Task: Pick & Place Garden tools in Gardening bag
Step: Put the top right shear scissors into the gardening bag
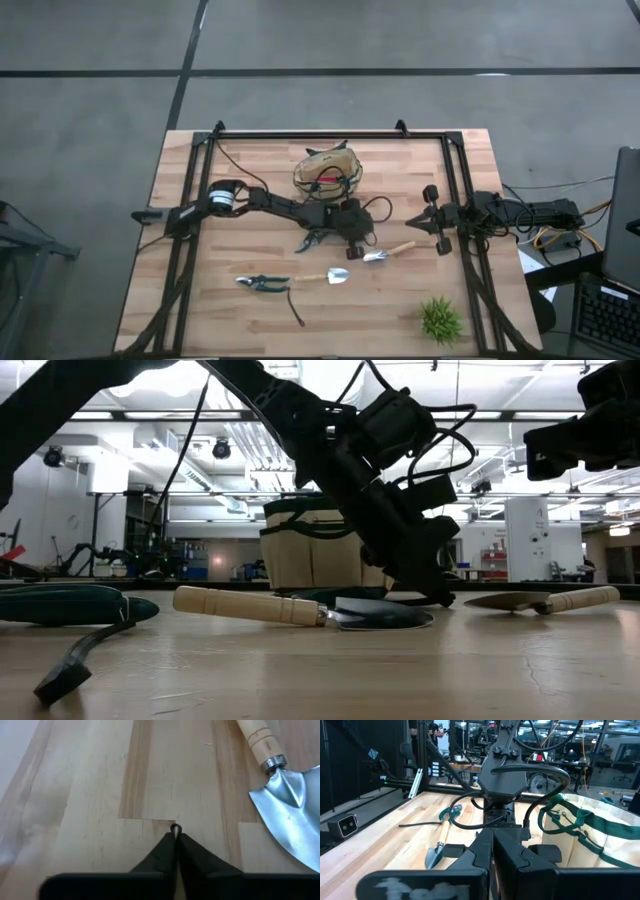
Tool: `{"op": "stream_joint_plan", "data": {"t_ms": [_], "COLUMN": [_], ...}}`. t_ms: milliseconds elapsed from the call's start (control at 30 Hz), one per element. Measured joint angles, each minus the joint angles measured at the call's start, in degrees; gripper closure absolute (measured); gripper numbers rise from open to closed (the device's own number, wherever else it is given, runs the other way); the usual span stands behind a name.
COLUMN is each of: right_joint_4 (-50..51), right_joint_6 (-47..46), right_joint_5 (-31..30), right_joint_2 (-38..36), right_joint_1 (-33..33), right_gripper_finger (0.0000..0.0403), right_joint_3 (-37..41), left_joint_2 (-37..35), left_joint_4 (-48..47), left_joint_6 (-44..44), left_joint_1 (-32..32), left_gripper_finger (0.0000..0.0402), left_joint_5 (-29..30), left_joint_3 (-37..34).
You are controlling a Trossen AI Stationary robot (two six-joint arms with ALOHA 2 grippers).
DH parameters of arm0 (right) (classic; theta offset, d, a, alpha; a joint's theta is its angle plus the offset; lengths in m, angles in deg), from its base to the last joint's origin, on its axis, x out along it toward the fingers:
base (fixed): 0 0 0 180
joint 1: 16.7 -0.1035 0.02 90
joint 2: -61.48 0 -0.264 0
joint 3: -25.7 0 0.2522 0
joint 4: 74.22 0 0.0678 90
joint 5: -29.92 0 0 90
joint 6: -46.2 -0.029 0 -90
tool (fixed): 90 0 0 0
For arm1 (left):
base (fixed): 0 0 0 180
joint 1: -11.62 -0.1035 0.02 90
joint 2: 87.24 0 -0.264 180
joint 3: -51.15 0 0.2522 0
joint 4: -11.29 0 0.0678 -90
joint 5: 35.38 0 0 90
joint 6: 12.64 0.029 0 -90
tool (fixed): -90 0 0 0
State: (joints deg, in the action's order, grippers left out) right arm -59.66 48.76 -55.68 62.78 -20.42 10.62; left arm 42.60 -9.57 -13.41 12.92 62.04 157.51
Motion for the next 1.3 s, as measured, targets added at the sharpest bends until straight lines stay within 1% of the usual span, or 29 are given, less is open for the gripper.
{"op": "stream_joint_plan", "data": {"t_ms": [200, 367, 500, 733, 1000, 1300], "right_joint_4": [0.02, -0.01, -0.02, -0.03, -0.03, 0.02], "right_joint_6": [0.0, 0.0, 0.0, 0.0, 0.0, 0.0], "right_joint_5": [0.0, 0.03, 0.01, 0.0, 0.04, 0.04], "right_joint_2": [-0.02, -0.04, -0.01, -0.04, 0.0, 0.05], "right_joint_1": [0.01, 0.0, 0.02, 0.0, 0.02, 0.02], "right_gripper_finger": [0.0394, 0.0394, 0.0394, 0.0394, 0.0394, 0.0394], "right_joint_3": [0.0, 0.0, 0.0, 0.0, 0.0, 0.0], "left_joint_2": [-0.47, -4.04, -7.57, -14.44, -19.83, -22.63], "left_joint_4": [-0.62, -3.16, -6.94, -13.5, -20.37, -25.25], "left_joint_6": [0.68, 1.16, 1.19, 2.55, 2.58, 2.27], "left_joint_1": [-0.02, 0.68, 1.48, 3.66, 5.57, 5.96], "left_gripper_finger": [0.0396, 0.0398, 0.0399, 0.04, 0.04, 0.04], "left_joint_5": [0.4, 0.52, 0.41, 4.32, 8.37, 11.83], "left_joint_3": [-0.06, -0.11, -0.11, -0.11, -0.17, -0.81]}}
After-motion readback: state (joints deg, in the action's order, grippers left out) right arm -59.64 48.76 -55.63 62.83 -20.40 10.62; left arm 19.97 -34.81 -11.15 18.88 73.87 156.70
